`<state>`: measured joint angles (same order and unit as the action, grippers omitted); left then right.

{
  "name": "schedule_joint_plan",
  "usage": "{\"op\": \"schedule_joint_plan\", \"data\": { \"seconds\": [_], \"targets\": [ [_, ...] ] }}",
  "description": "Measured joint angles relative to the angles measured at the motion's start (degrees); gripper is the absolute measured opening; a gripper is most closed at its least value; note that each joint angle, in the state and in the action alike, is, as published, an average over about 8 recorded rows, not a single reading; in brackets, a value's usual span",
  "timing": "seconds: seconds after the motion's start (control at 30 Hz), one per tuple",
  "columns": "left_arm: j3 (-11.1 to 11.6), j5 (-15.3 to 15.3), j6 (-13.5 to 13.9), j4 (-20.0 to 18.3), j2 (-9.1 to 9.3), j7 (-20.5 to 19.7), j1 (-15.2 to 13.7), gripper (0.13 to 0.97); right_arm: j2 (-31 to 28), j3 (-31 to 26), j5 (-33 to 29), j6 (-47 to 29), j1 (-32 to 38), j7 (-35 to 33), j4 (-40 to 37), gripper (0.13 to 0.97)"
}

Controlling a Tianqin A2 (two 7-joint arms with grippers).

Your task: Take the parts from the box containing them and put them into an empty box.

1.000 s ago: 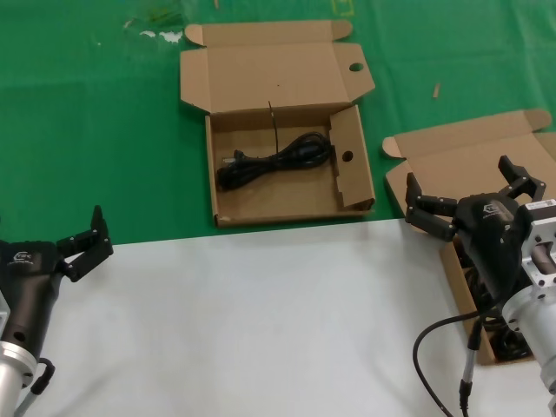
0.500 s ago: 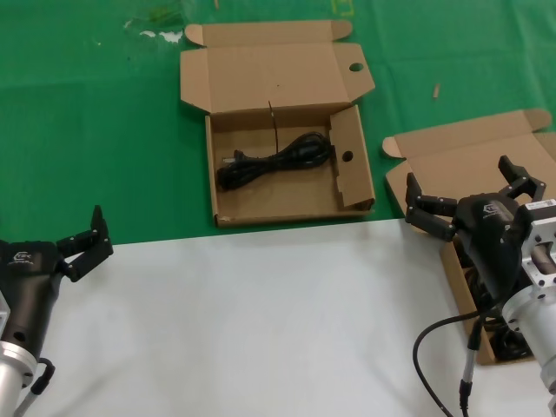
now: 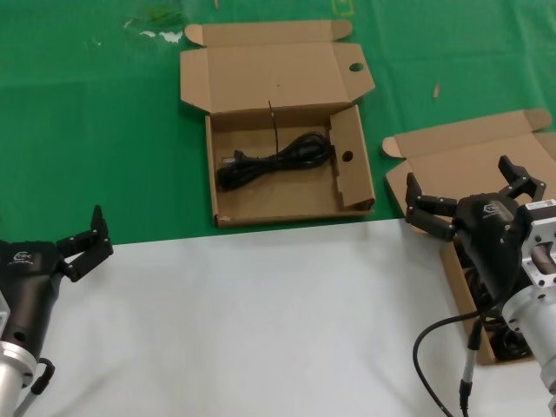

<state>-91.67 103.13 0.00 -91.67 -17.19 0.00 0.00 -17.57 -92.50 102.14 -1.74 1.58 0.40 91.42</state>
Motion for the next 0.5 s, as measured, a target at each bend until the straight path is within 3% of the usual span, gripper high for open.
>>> {"op": "schedule_joint_plan", "data": {
  "seconds": [0.5],
  "targets": [
    [0.0, 0.0, 0.0, 0.0, 0.00, 0.0, 0.0, 0.966, 0.0, 0.0, 0.0, 0.0, 0.0, 0.0, 0.0, 0.966]
  ]
}}
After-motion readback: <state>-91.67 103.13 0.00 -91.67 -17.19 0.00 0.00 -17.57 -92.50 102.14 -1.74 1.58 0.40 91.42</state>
